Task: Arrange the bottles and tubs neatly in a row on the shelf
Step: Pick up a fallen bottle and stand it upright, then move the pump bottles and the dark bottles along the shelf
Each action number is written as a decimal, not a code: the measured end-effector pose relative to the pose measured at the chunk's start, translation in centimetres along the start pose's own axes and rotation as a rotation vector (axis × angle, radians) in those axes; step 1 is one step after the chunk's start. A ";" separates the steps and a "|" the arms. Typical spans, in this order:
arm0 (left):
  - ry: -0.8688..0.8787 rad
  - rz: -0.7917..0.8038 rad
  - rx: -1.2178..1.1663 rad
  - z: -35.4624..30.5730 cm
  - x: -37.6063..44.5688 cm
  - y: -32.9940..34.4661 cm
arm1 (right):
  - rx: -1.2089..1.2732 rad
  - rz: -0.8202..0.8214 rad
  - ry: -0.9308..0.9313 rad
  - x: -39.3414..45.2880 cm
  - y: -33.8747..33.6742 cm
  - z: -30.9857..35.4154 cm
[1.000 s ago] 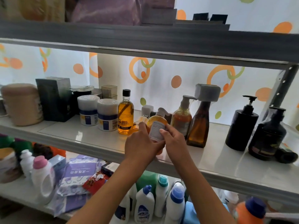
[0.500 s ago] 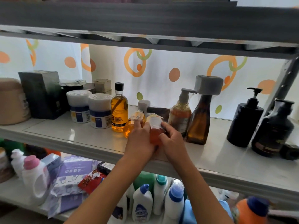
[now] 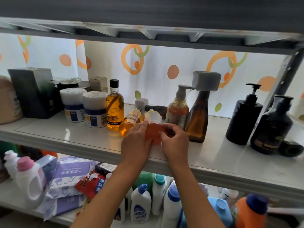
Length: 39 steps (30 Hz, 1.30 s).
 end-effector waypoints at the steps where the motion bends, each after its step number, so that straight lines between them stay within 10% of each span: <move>1: -0.026 -0.015 -0.012 0.2 -0.2 -0.1 | -0.005 -0.002 -0.014 -0.1 0.0 0.1; 26: 0.031 -0.167 -0.525 -4.2 1.4 -3.0 | -0.085 -0.195 -0.239 -1.4 -4.7 5.7; 39: 0.070 -0.165 -0.659 -9.9 5.3 0.1 | -0.047 -0.350 -0.012 4.1 -14.9 2.7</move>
Point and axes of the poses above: each hand's wrist, its own x-axis towards the middle knuckle, its own y-axis out of the palm, z = x × y, the point moved 6 cm from there along x, towards the middle knuckle, and after that the axes turned 15 degrees about z, right-handed, at the moved point
